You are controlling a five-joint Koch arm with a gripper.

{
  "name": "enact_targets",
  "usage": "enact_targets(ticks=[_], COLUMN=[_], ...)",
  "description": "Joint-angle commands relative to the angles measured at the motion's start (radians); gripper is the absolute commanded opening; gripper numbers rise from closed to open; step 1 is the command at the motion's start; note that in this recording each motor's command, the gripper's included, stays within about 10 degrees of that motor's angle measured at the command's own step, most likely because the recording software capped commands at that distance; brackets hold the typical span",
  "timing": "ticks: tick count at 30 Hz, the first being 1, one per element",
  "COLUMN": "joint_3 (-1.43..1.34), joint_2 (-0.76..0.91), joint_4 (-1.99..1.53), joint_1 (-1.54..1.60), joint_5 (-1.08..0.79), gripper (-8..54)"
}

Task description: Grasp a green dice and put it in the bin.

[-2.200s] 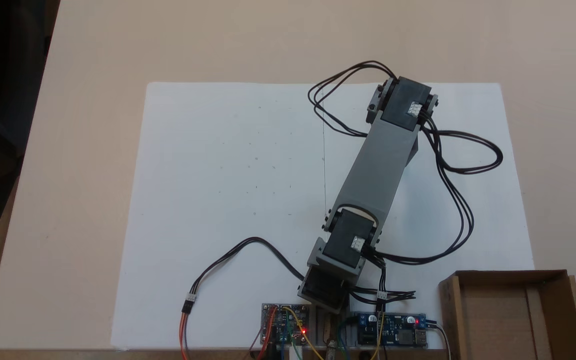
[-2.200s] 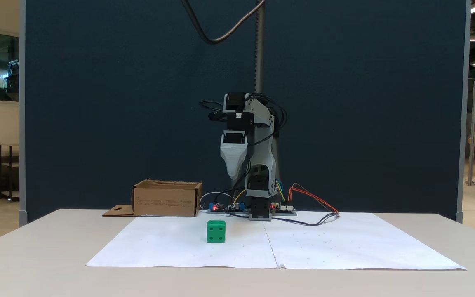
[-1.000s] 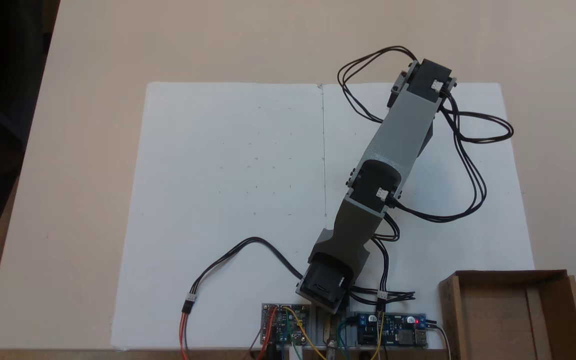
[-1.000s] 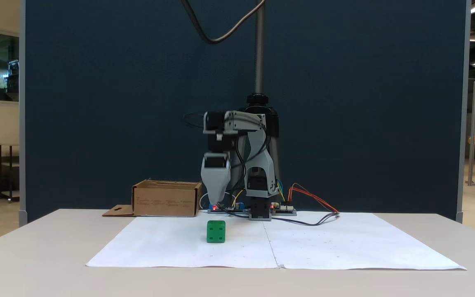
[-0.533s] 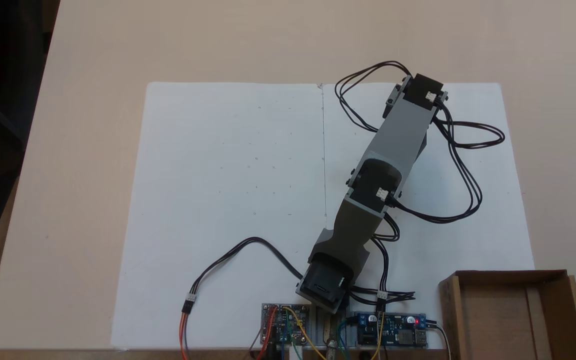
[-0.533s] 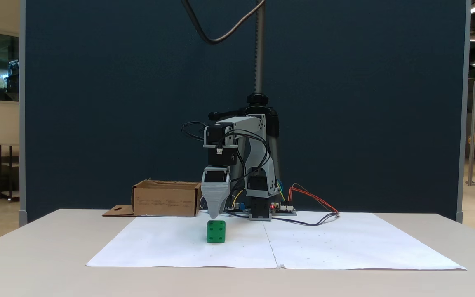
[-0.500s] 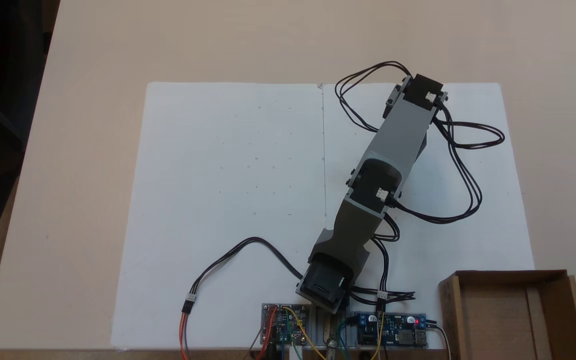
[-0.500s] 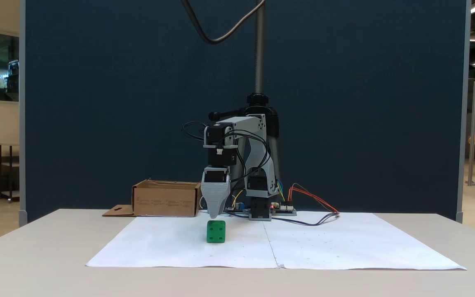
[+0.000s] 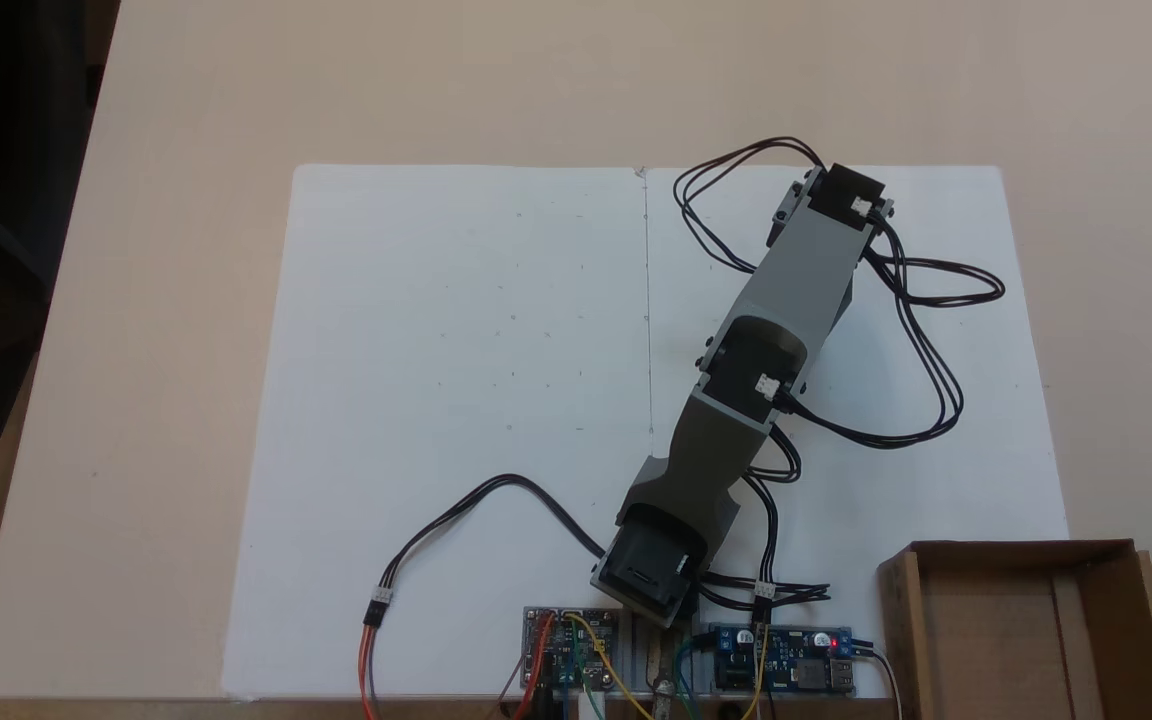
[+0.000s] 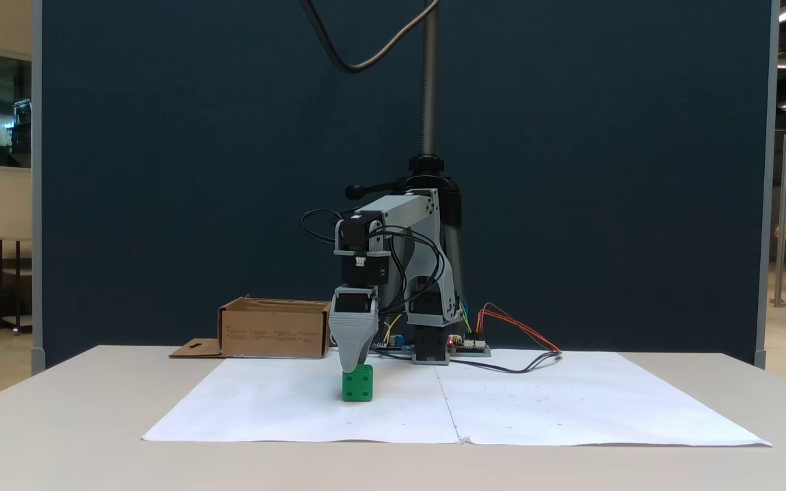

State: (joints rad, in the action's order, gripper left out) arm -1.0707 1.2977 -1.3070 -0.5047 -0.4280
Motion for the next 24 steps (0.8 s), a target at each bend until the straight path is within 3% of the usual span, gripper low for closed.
enact_targets(ticks=[1,24], joint_3=[0.0,-0.13], joint_2=[0.02,0.012], joint_4=[0.023,0.212], joint_1=[-0.011,-0.018], joint_5=[-0.103,-0.19], gripper=[44.2,43.8])
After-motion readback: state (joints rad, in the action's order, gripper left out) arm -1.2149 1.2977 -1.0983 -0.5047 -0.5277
